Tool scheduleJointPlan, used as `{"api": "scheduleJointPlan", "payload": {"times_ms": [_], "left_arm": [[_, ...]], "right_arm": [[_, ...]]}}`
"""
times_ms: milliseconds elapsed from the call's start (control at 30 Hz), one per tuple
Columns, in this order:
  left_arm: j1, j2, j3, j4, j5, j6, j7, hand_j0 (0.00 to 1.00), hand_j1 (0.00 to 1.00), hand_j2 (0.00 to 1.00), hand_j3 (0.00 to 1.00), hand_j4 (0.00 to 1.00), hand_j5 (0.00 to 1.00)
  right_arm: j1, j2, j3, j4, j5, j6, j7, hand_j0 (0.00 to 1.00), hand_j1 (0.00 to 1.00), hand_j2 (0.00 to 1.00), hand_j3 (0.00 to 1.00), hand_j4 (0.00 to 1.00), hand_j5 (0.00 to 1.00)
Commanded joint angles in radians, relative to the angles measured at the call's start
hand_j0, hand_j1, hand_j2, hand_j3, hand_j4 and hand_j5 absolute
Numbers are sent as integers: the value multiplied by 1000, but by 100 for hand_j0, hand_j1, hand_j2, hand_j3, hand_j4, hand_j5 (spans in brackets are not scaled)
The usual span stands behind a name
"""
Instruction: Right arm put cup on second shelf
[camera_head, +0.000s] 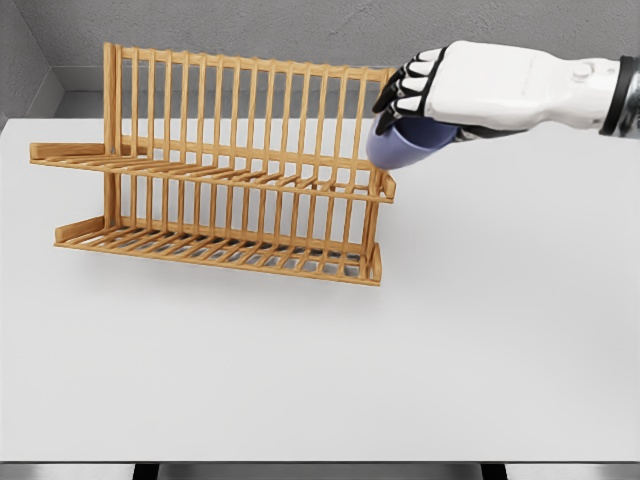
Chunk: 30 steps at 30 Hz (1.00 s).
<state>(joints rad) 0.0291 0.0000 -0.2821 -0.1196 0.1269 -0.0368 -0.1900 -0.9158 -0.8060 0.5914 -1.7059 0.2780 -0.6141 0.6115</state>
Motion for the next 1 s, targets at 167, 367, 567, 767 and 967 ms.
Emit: {"api": "scheduleJointPlan", "payload": {"times_ms": [167,367,567,767,967], "left_arm": [[0,0,0,0,0,0,0,100,100,100,100,100,100],[0,0,0,0,0,0,0,100,100,100,100,100,100],[0,0,0,0,0,0,0,100,100,100,100,100,100],[0,0,0,0,0,0,0,100,100,100,100,100,100],[0,0,0,0,0,0,0,100,100,100,100,100,100]], "right_arm": [[-8,19,16,-26,-5,11,-1,61,61,61,61,61,61],[-6,28,62,-32,13,53,-1,62,62,62,62,62,62],[-6,28,91,-29,30,88,-1,62,62,62,62,62,62],[-8,30,120,-32,36,86,-1,62,62,62,62,62,62],[-8,28,125,-35,36,85,-1,100,100,100,100,100,100]]}}
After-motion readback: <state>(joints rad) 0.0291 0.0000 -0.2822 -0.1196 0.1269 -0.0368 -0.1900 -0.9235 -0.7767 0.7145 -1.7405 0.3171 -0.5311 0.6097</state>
